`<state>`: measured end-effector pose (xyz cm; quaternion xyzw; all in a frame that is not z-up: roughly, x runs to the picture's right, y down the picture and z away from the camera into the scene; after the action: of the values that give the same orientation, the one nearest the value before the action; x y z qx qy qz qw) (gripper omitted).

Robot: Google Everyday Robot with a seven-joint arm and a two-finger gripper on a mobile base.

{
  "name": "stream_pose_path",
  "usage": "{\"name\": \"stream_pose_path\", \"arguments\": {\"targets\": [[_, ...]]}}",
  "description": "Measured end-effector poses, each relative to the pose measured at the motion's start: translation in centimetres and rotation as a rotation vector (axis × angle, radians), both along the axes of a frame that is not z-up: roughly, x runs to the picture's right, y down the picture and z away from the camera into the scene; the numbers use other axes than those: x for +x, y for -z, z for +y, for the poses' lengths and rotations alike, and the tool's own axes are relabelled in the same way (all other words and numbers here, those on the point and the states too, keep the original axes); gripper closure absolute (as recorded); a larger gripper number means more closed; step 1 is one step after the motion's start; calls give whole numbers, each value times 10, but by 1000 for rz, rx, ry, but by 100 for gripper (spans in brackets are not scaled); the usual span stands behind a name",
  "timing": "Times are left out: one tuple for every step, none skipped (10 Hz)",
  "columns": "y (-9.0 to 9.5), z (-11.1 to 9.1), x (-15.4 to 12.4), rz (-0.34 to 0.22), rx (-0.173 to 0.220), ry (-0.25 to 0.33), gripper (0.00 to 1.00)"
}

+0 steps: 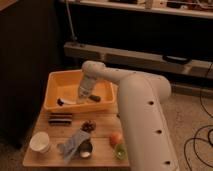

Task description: Wipe tray with brush

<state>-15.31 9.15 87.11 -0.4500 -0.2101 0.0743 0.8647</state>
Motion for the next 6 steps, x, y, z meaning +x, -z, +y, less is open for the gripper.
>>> {"name": "stream_pose_path", "arguments": {"targets": [[-4,-1,9,20,-5,-8,100],[-14,-6,22,53,-12,-14,100],[-21,-11,28,72,-14,-15,100],[-28,-18,34,89,-12,-17,100],[-38,-30,43,113,-6,-20,100],[-48,-46,51,141,4,-23,100]]}}
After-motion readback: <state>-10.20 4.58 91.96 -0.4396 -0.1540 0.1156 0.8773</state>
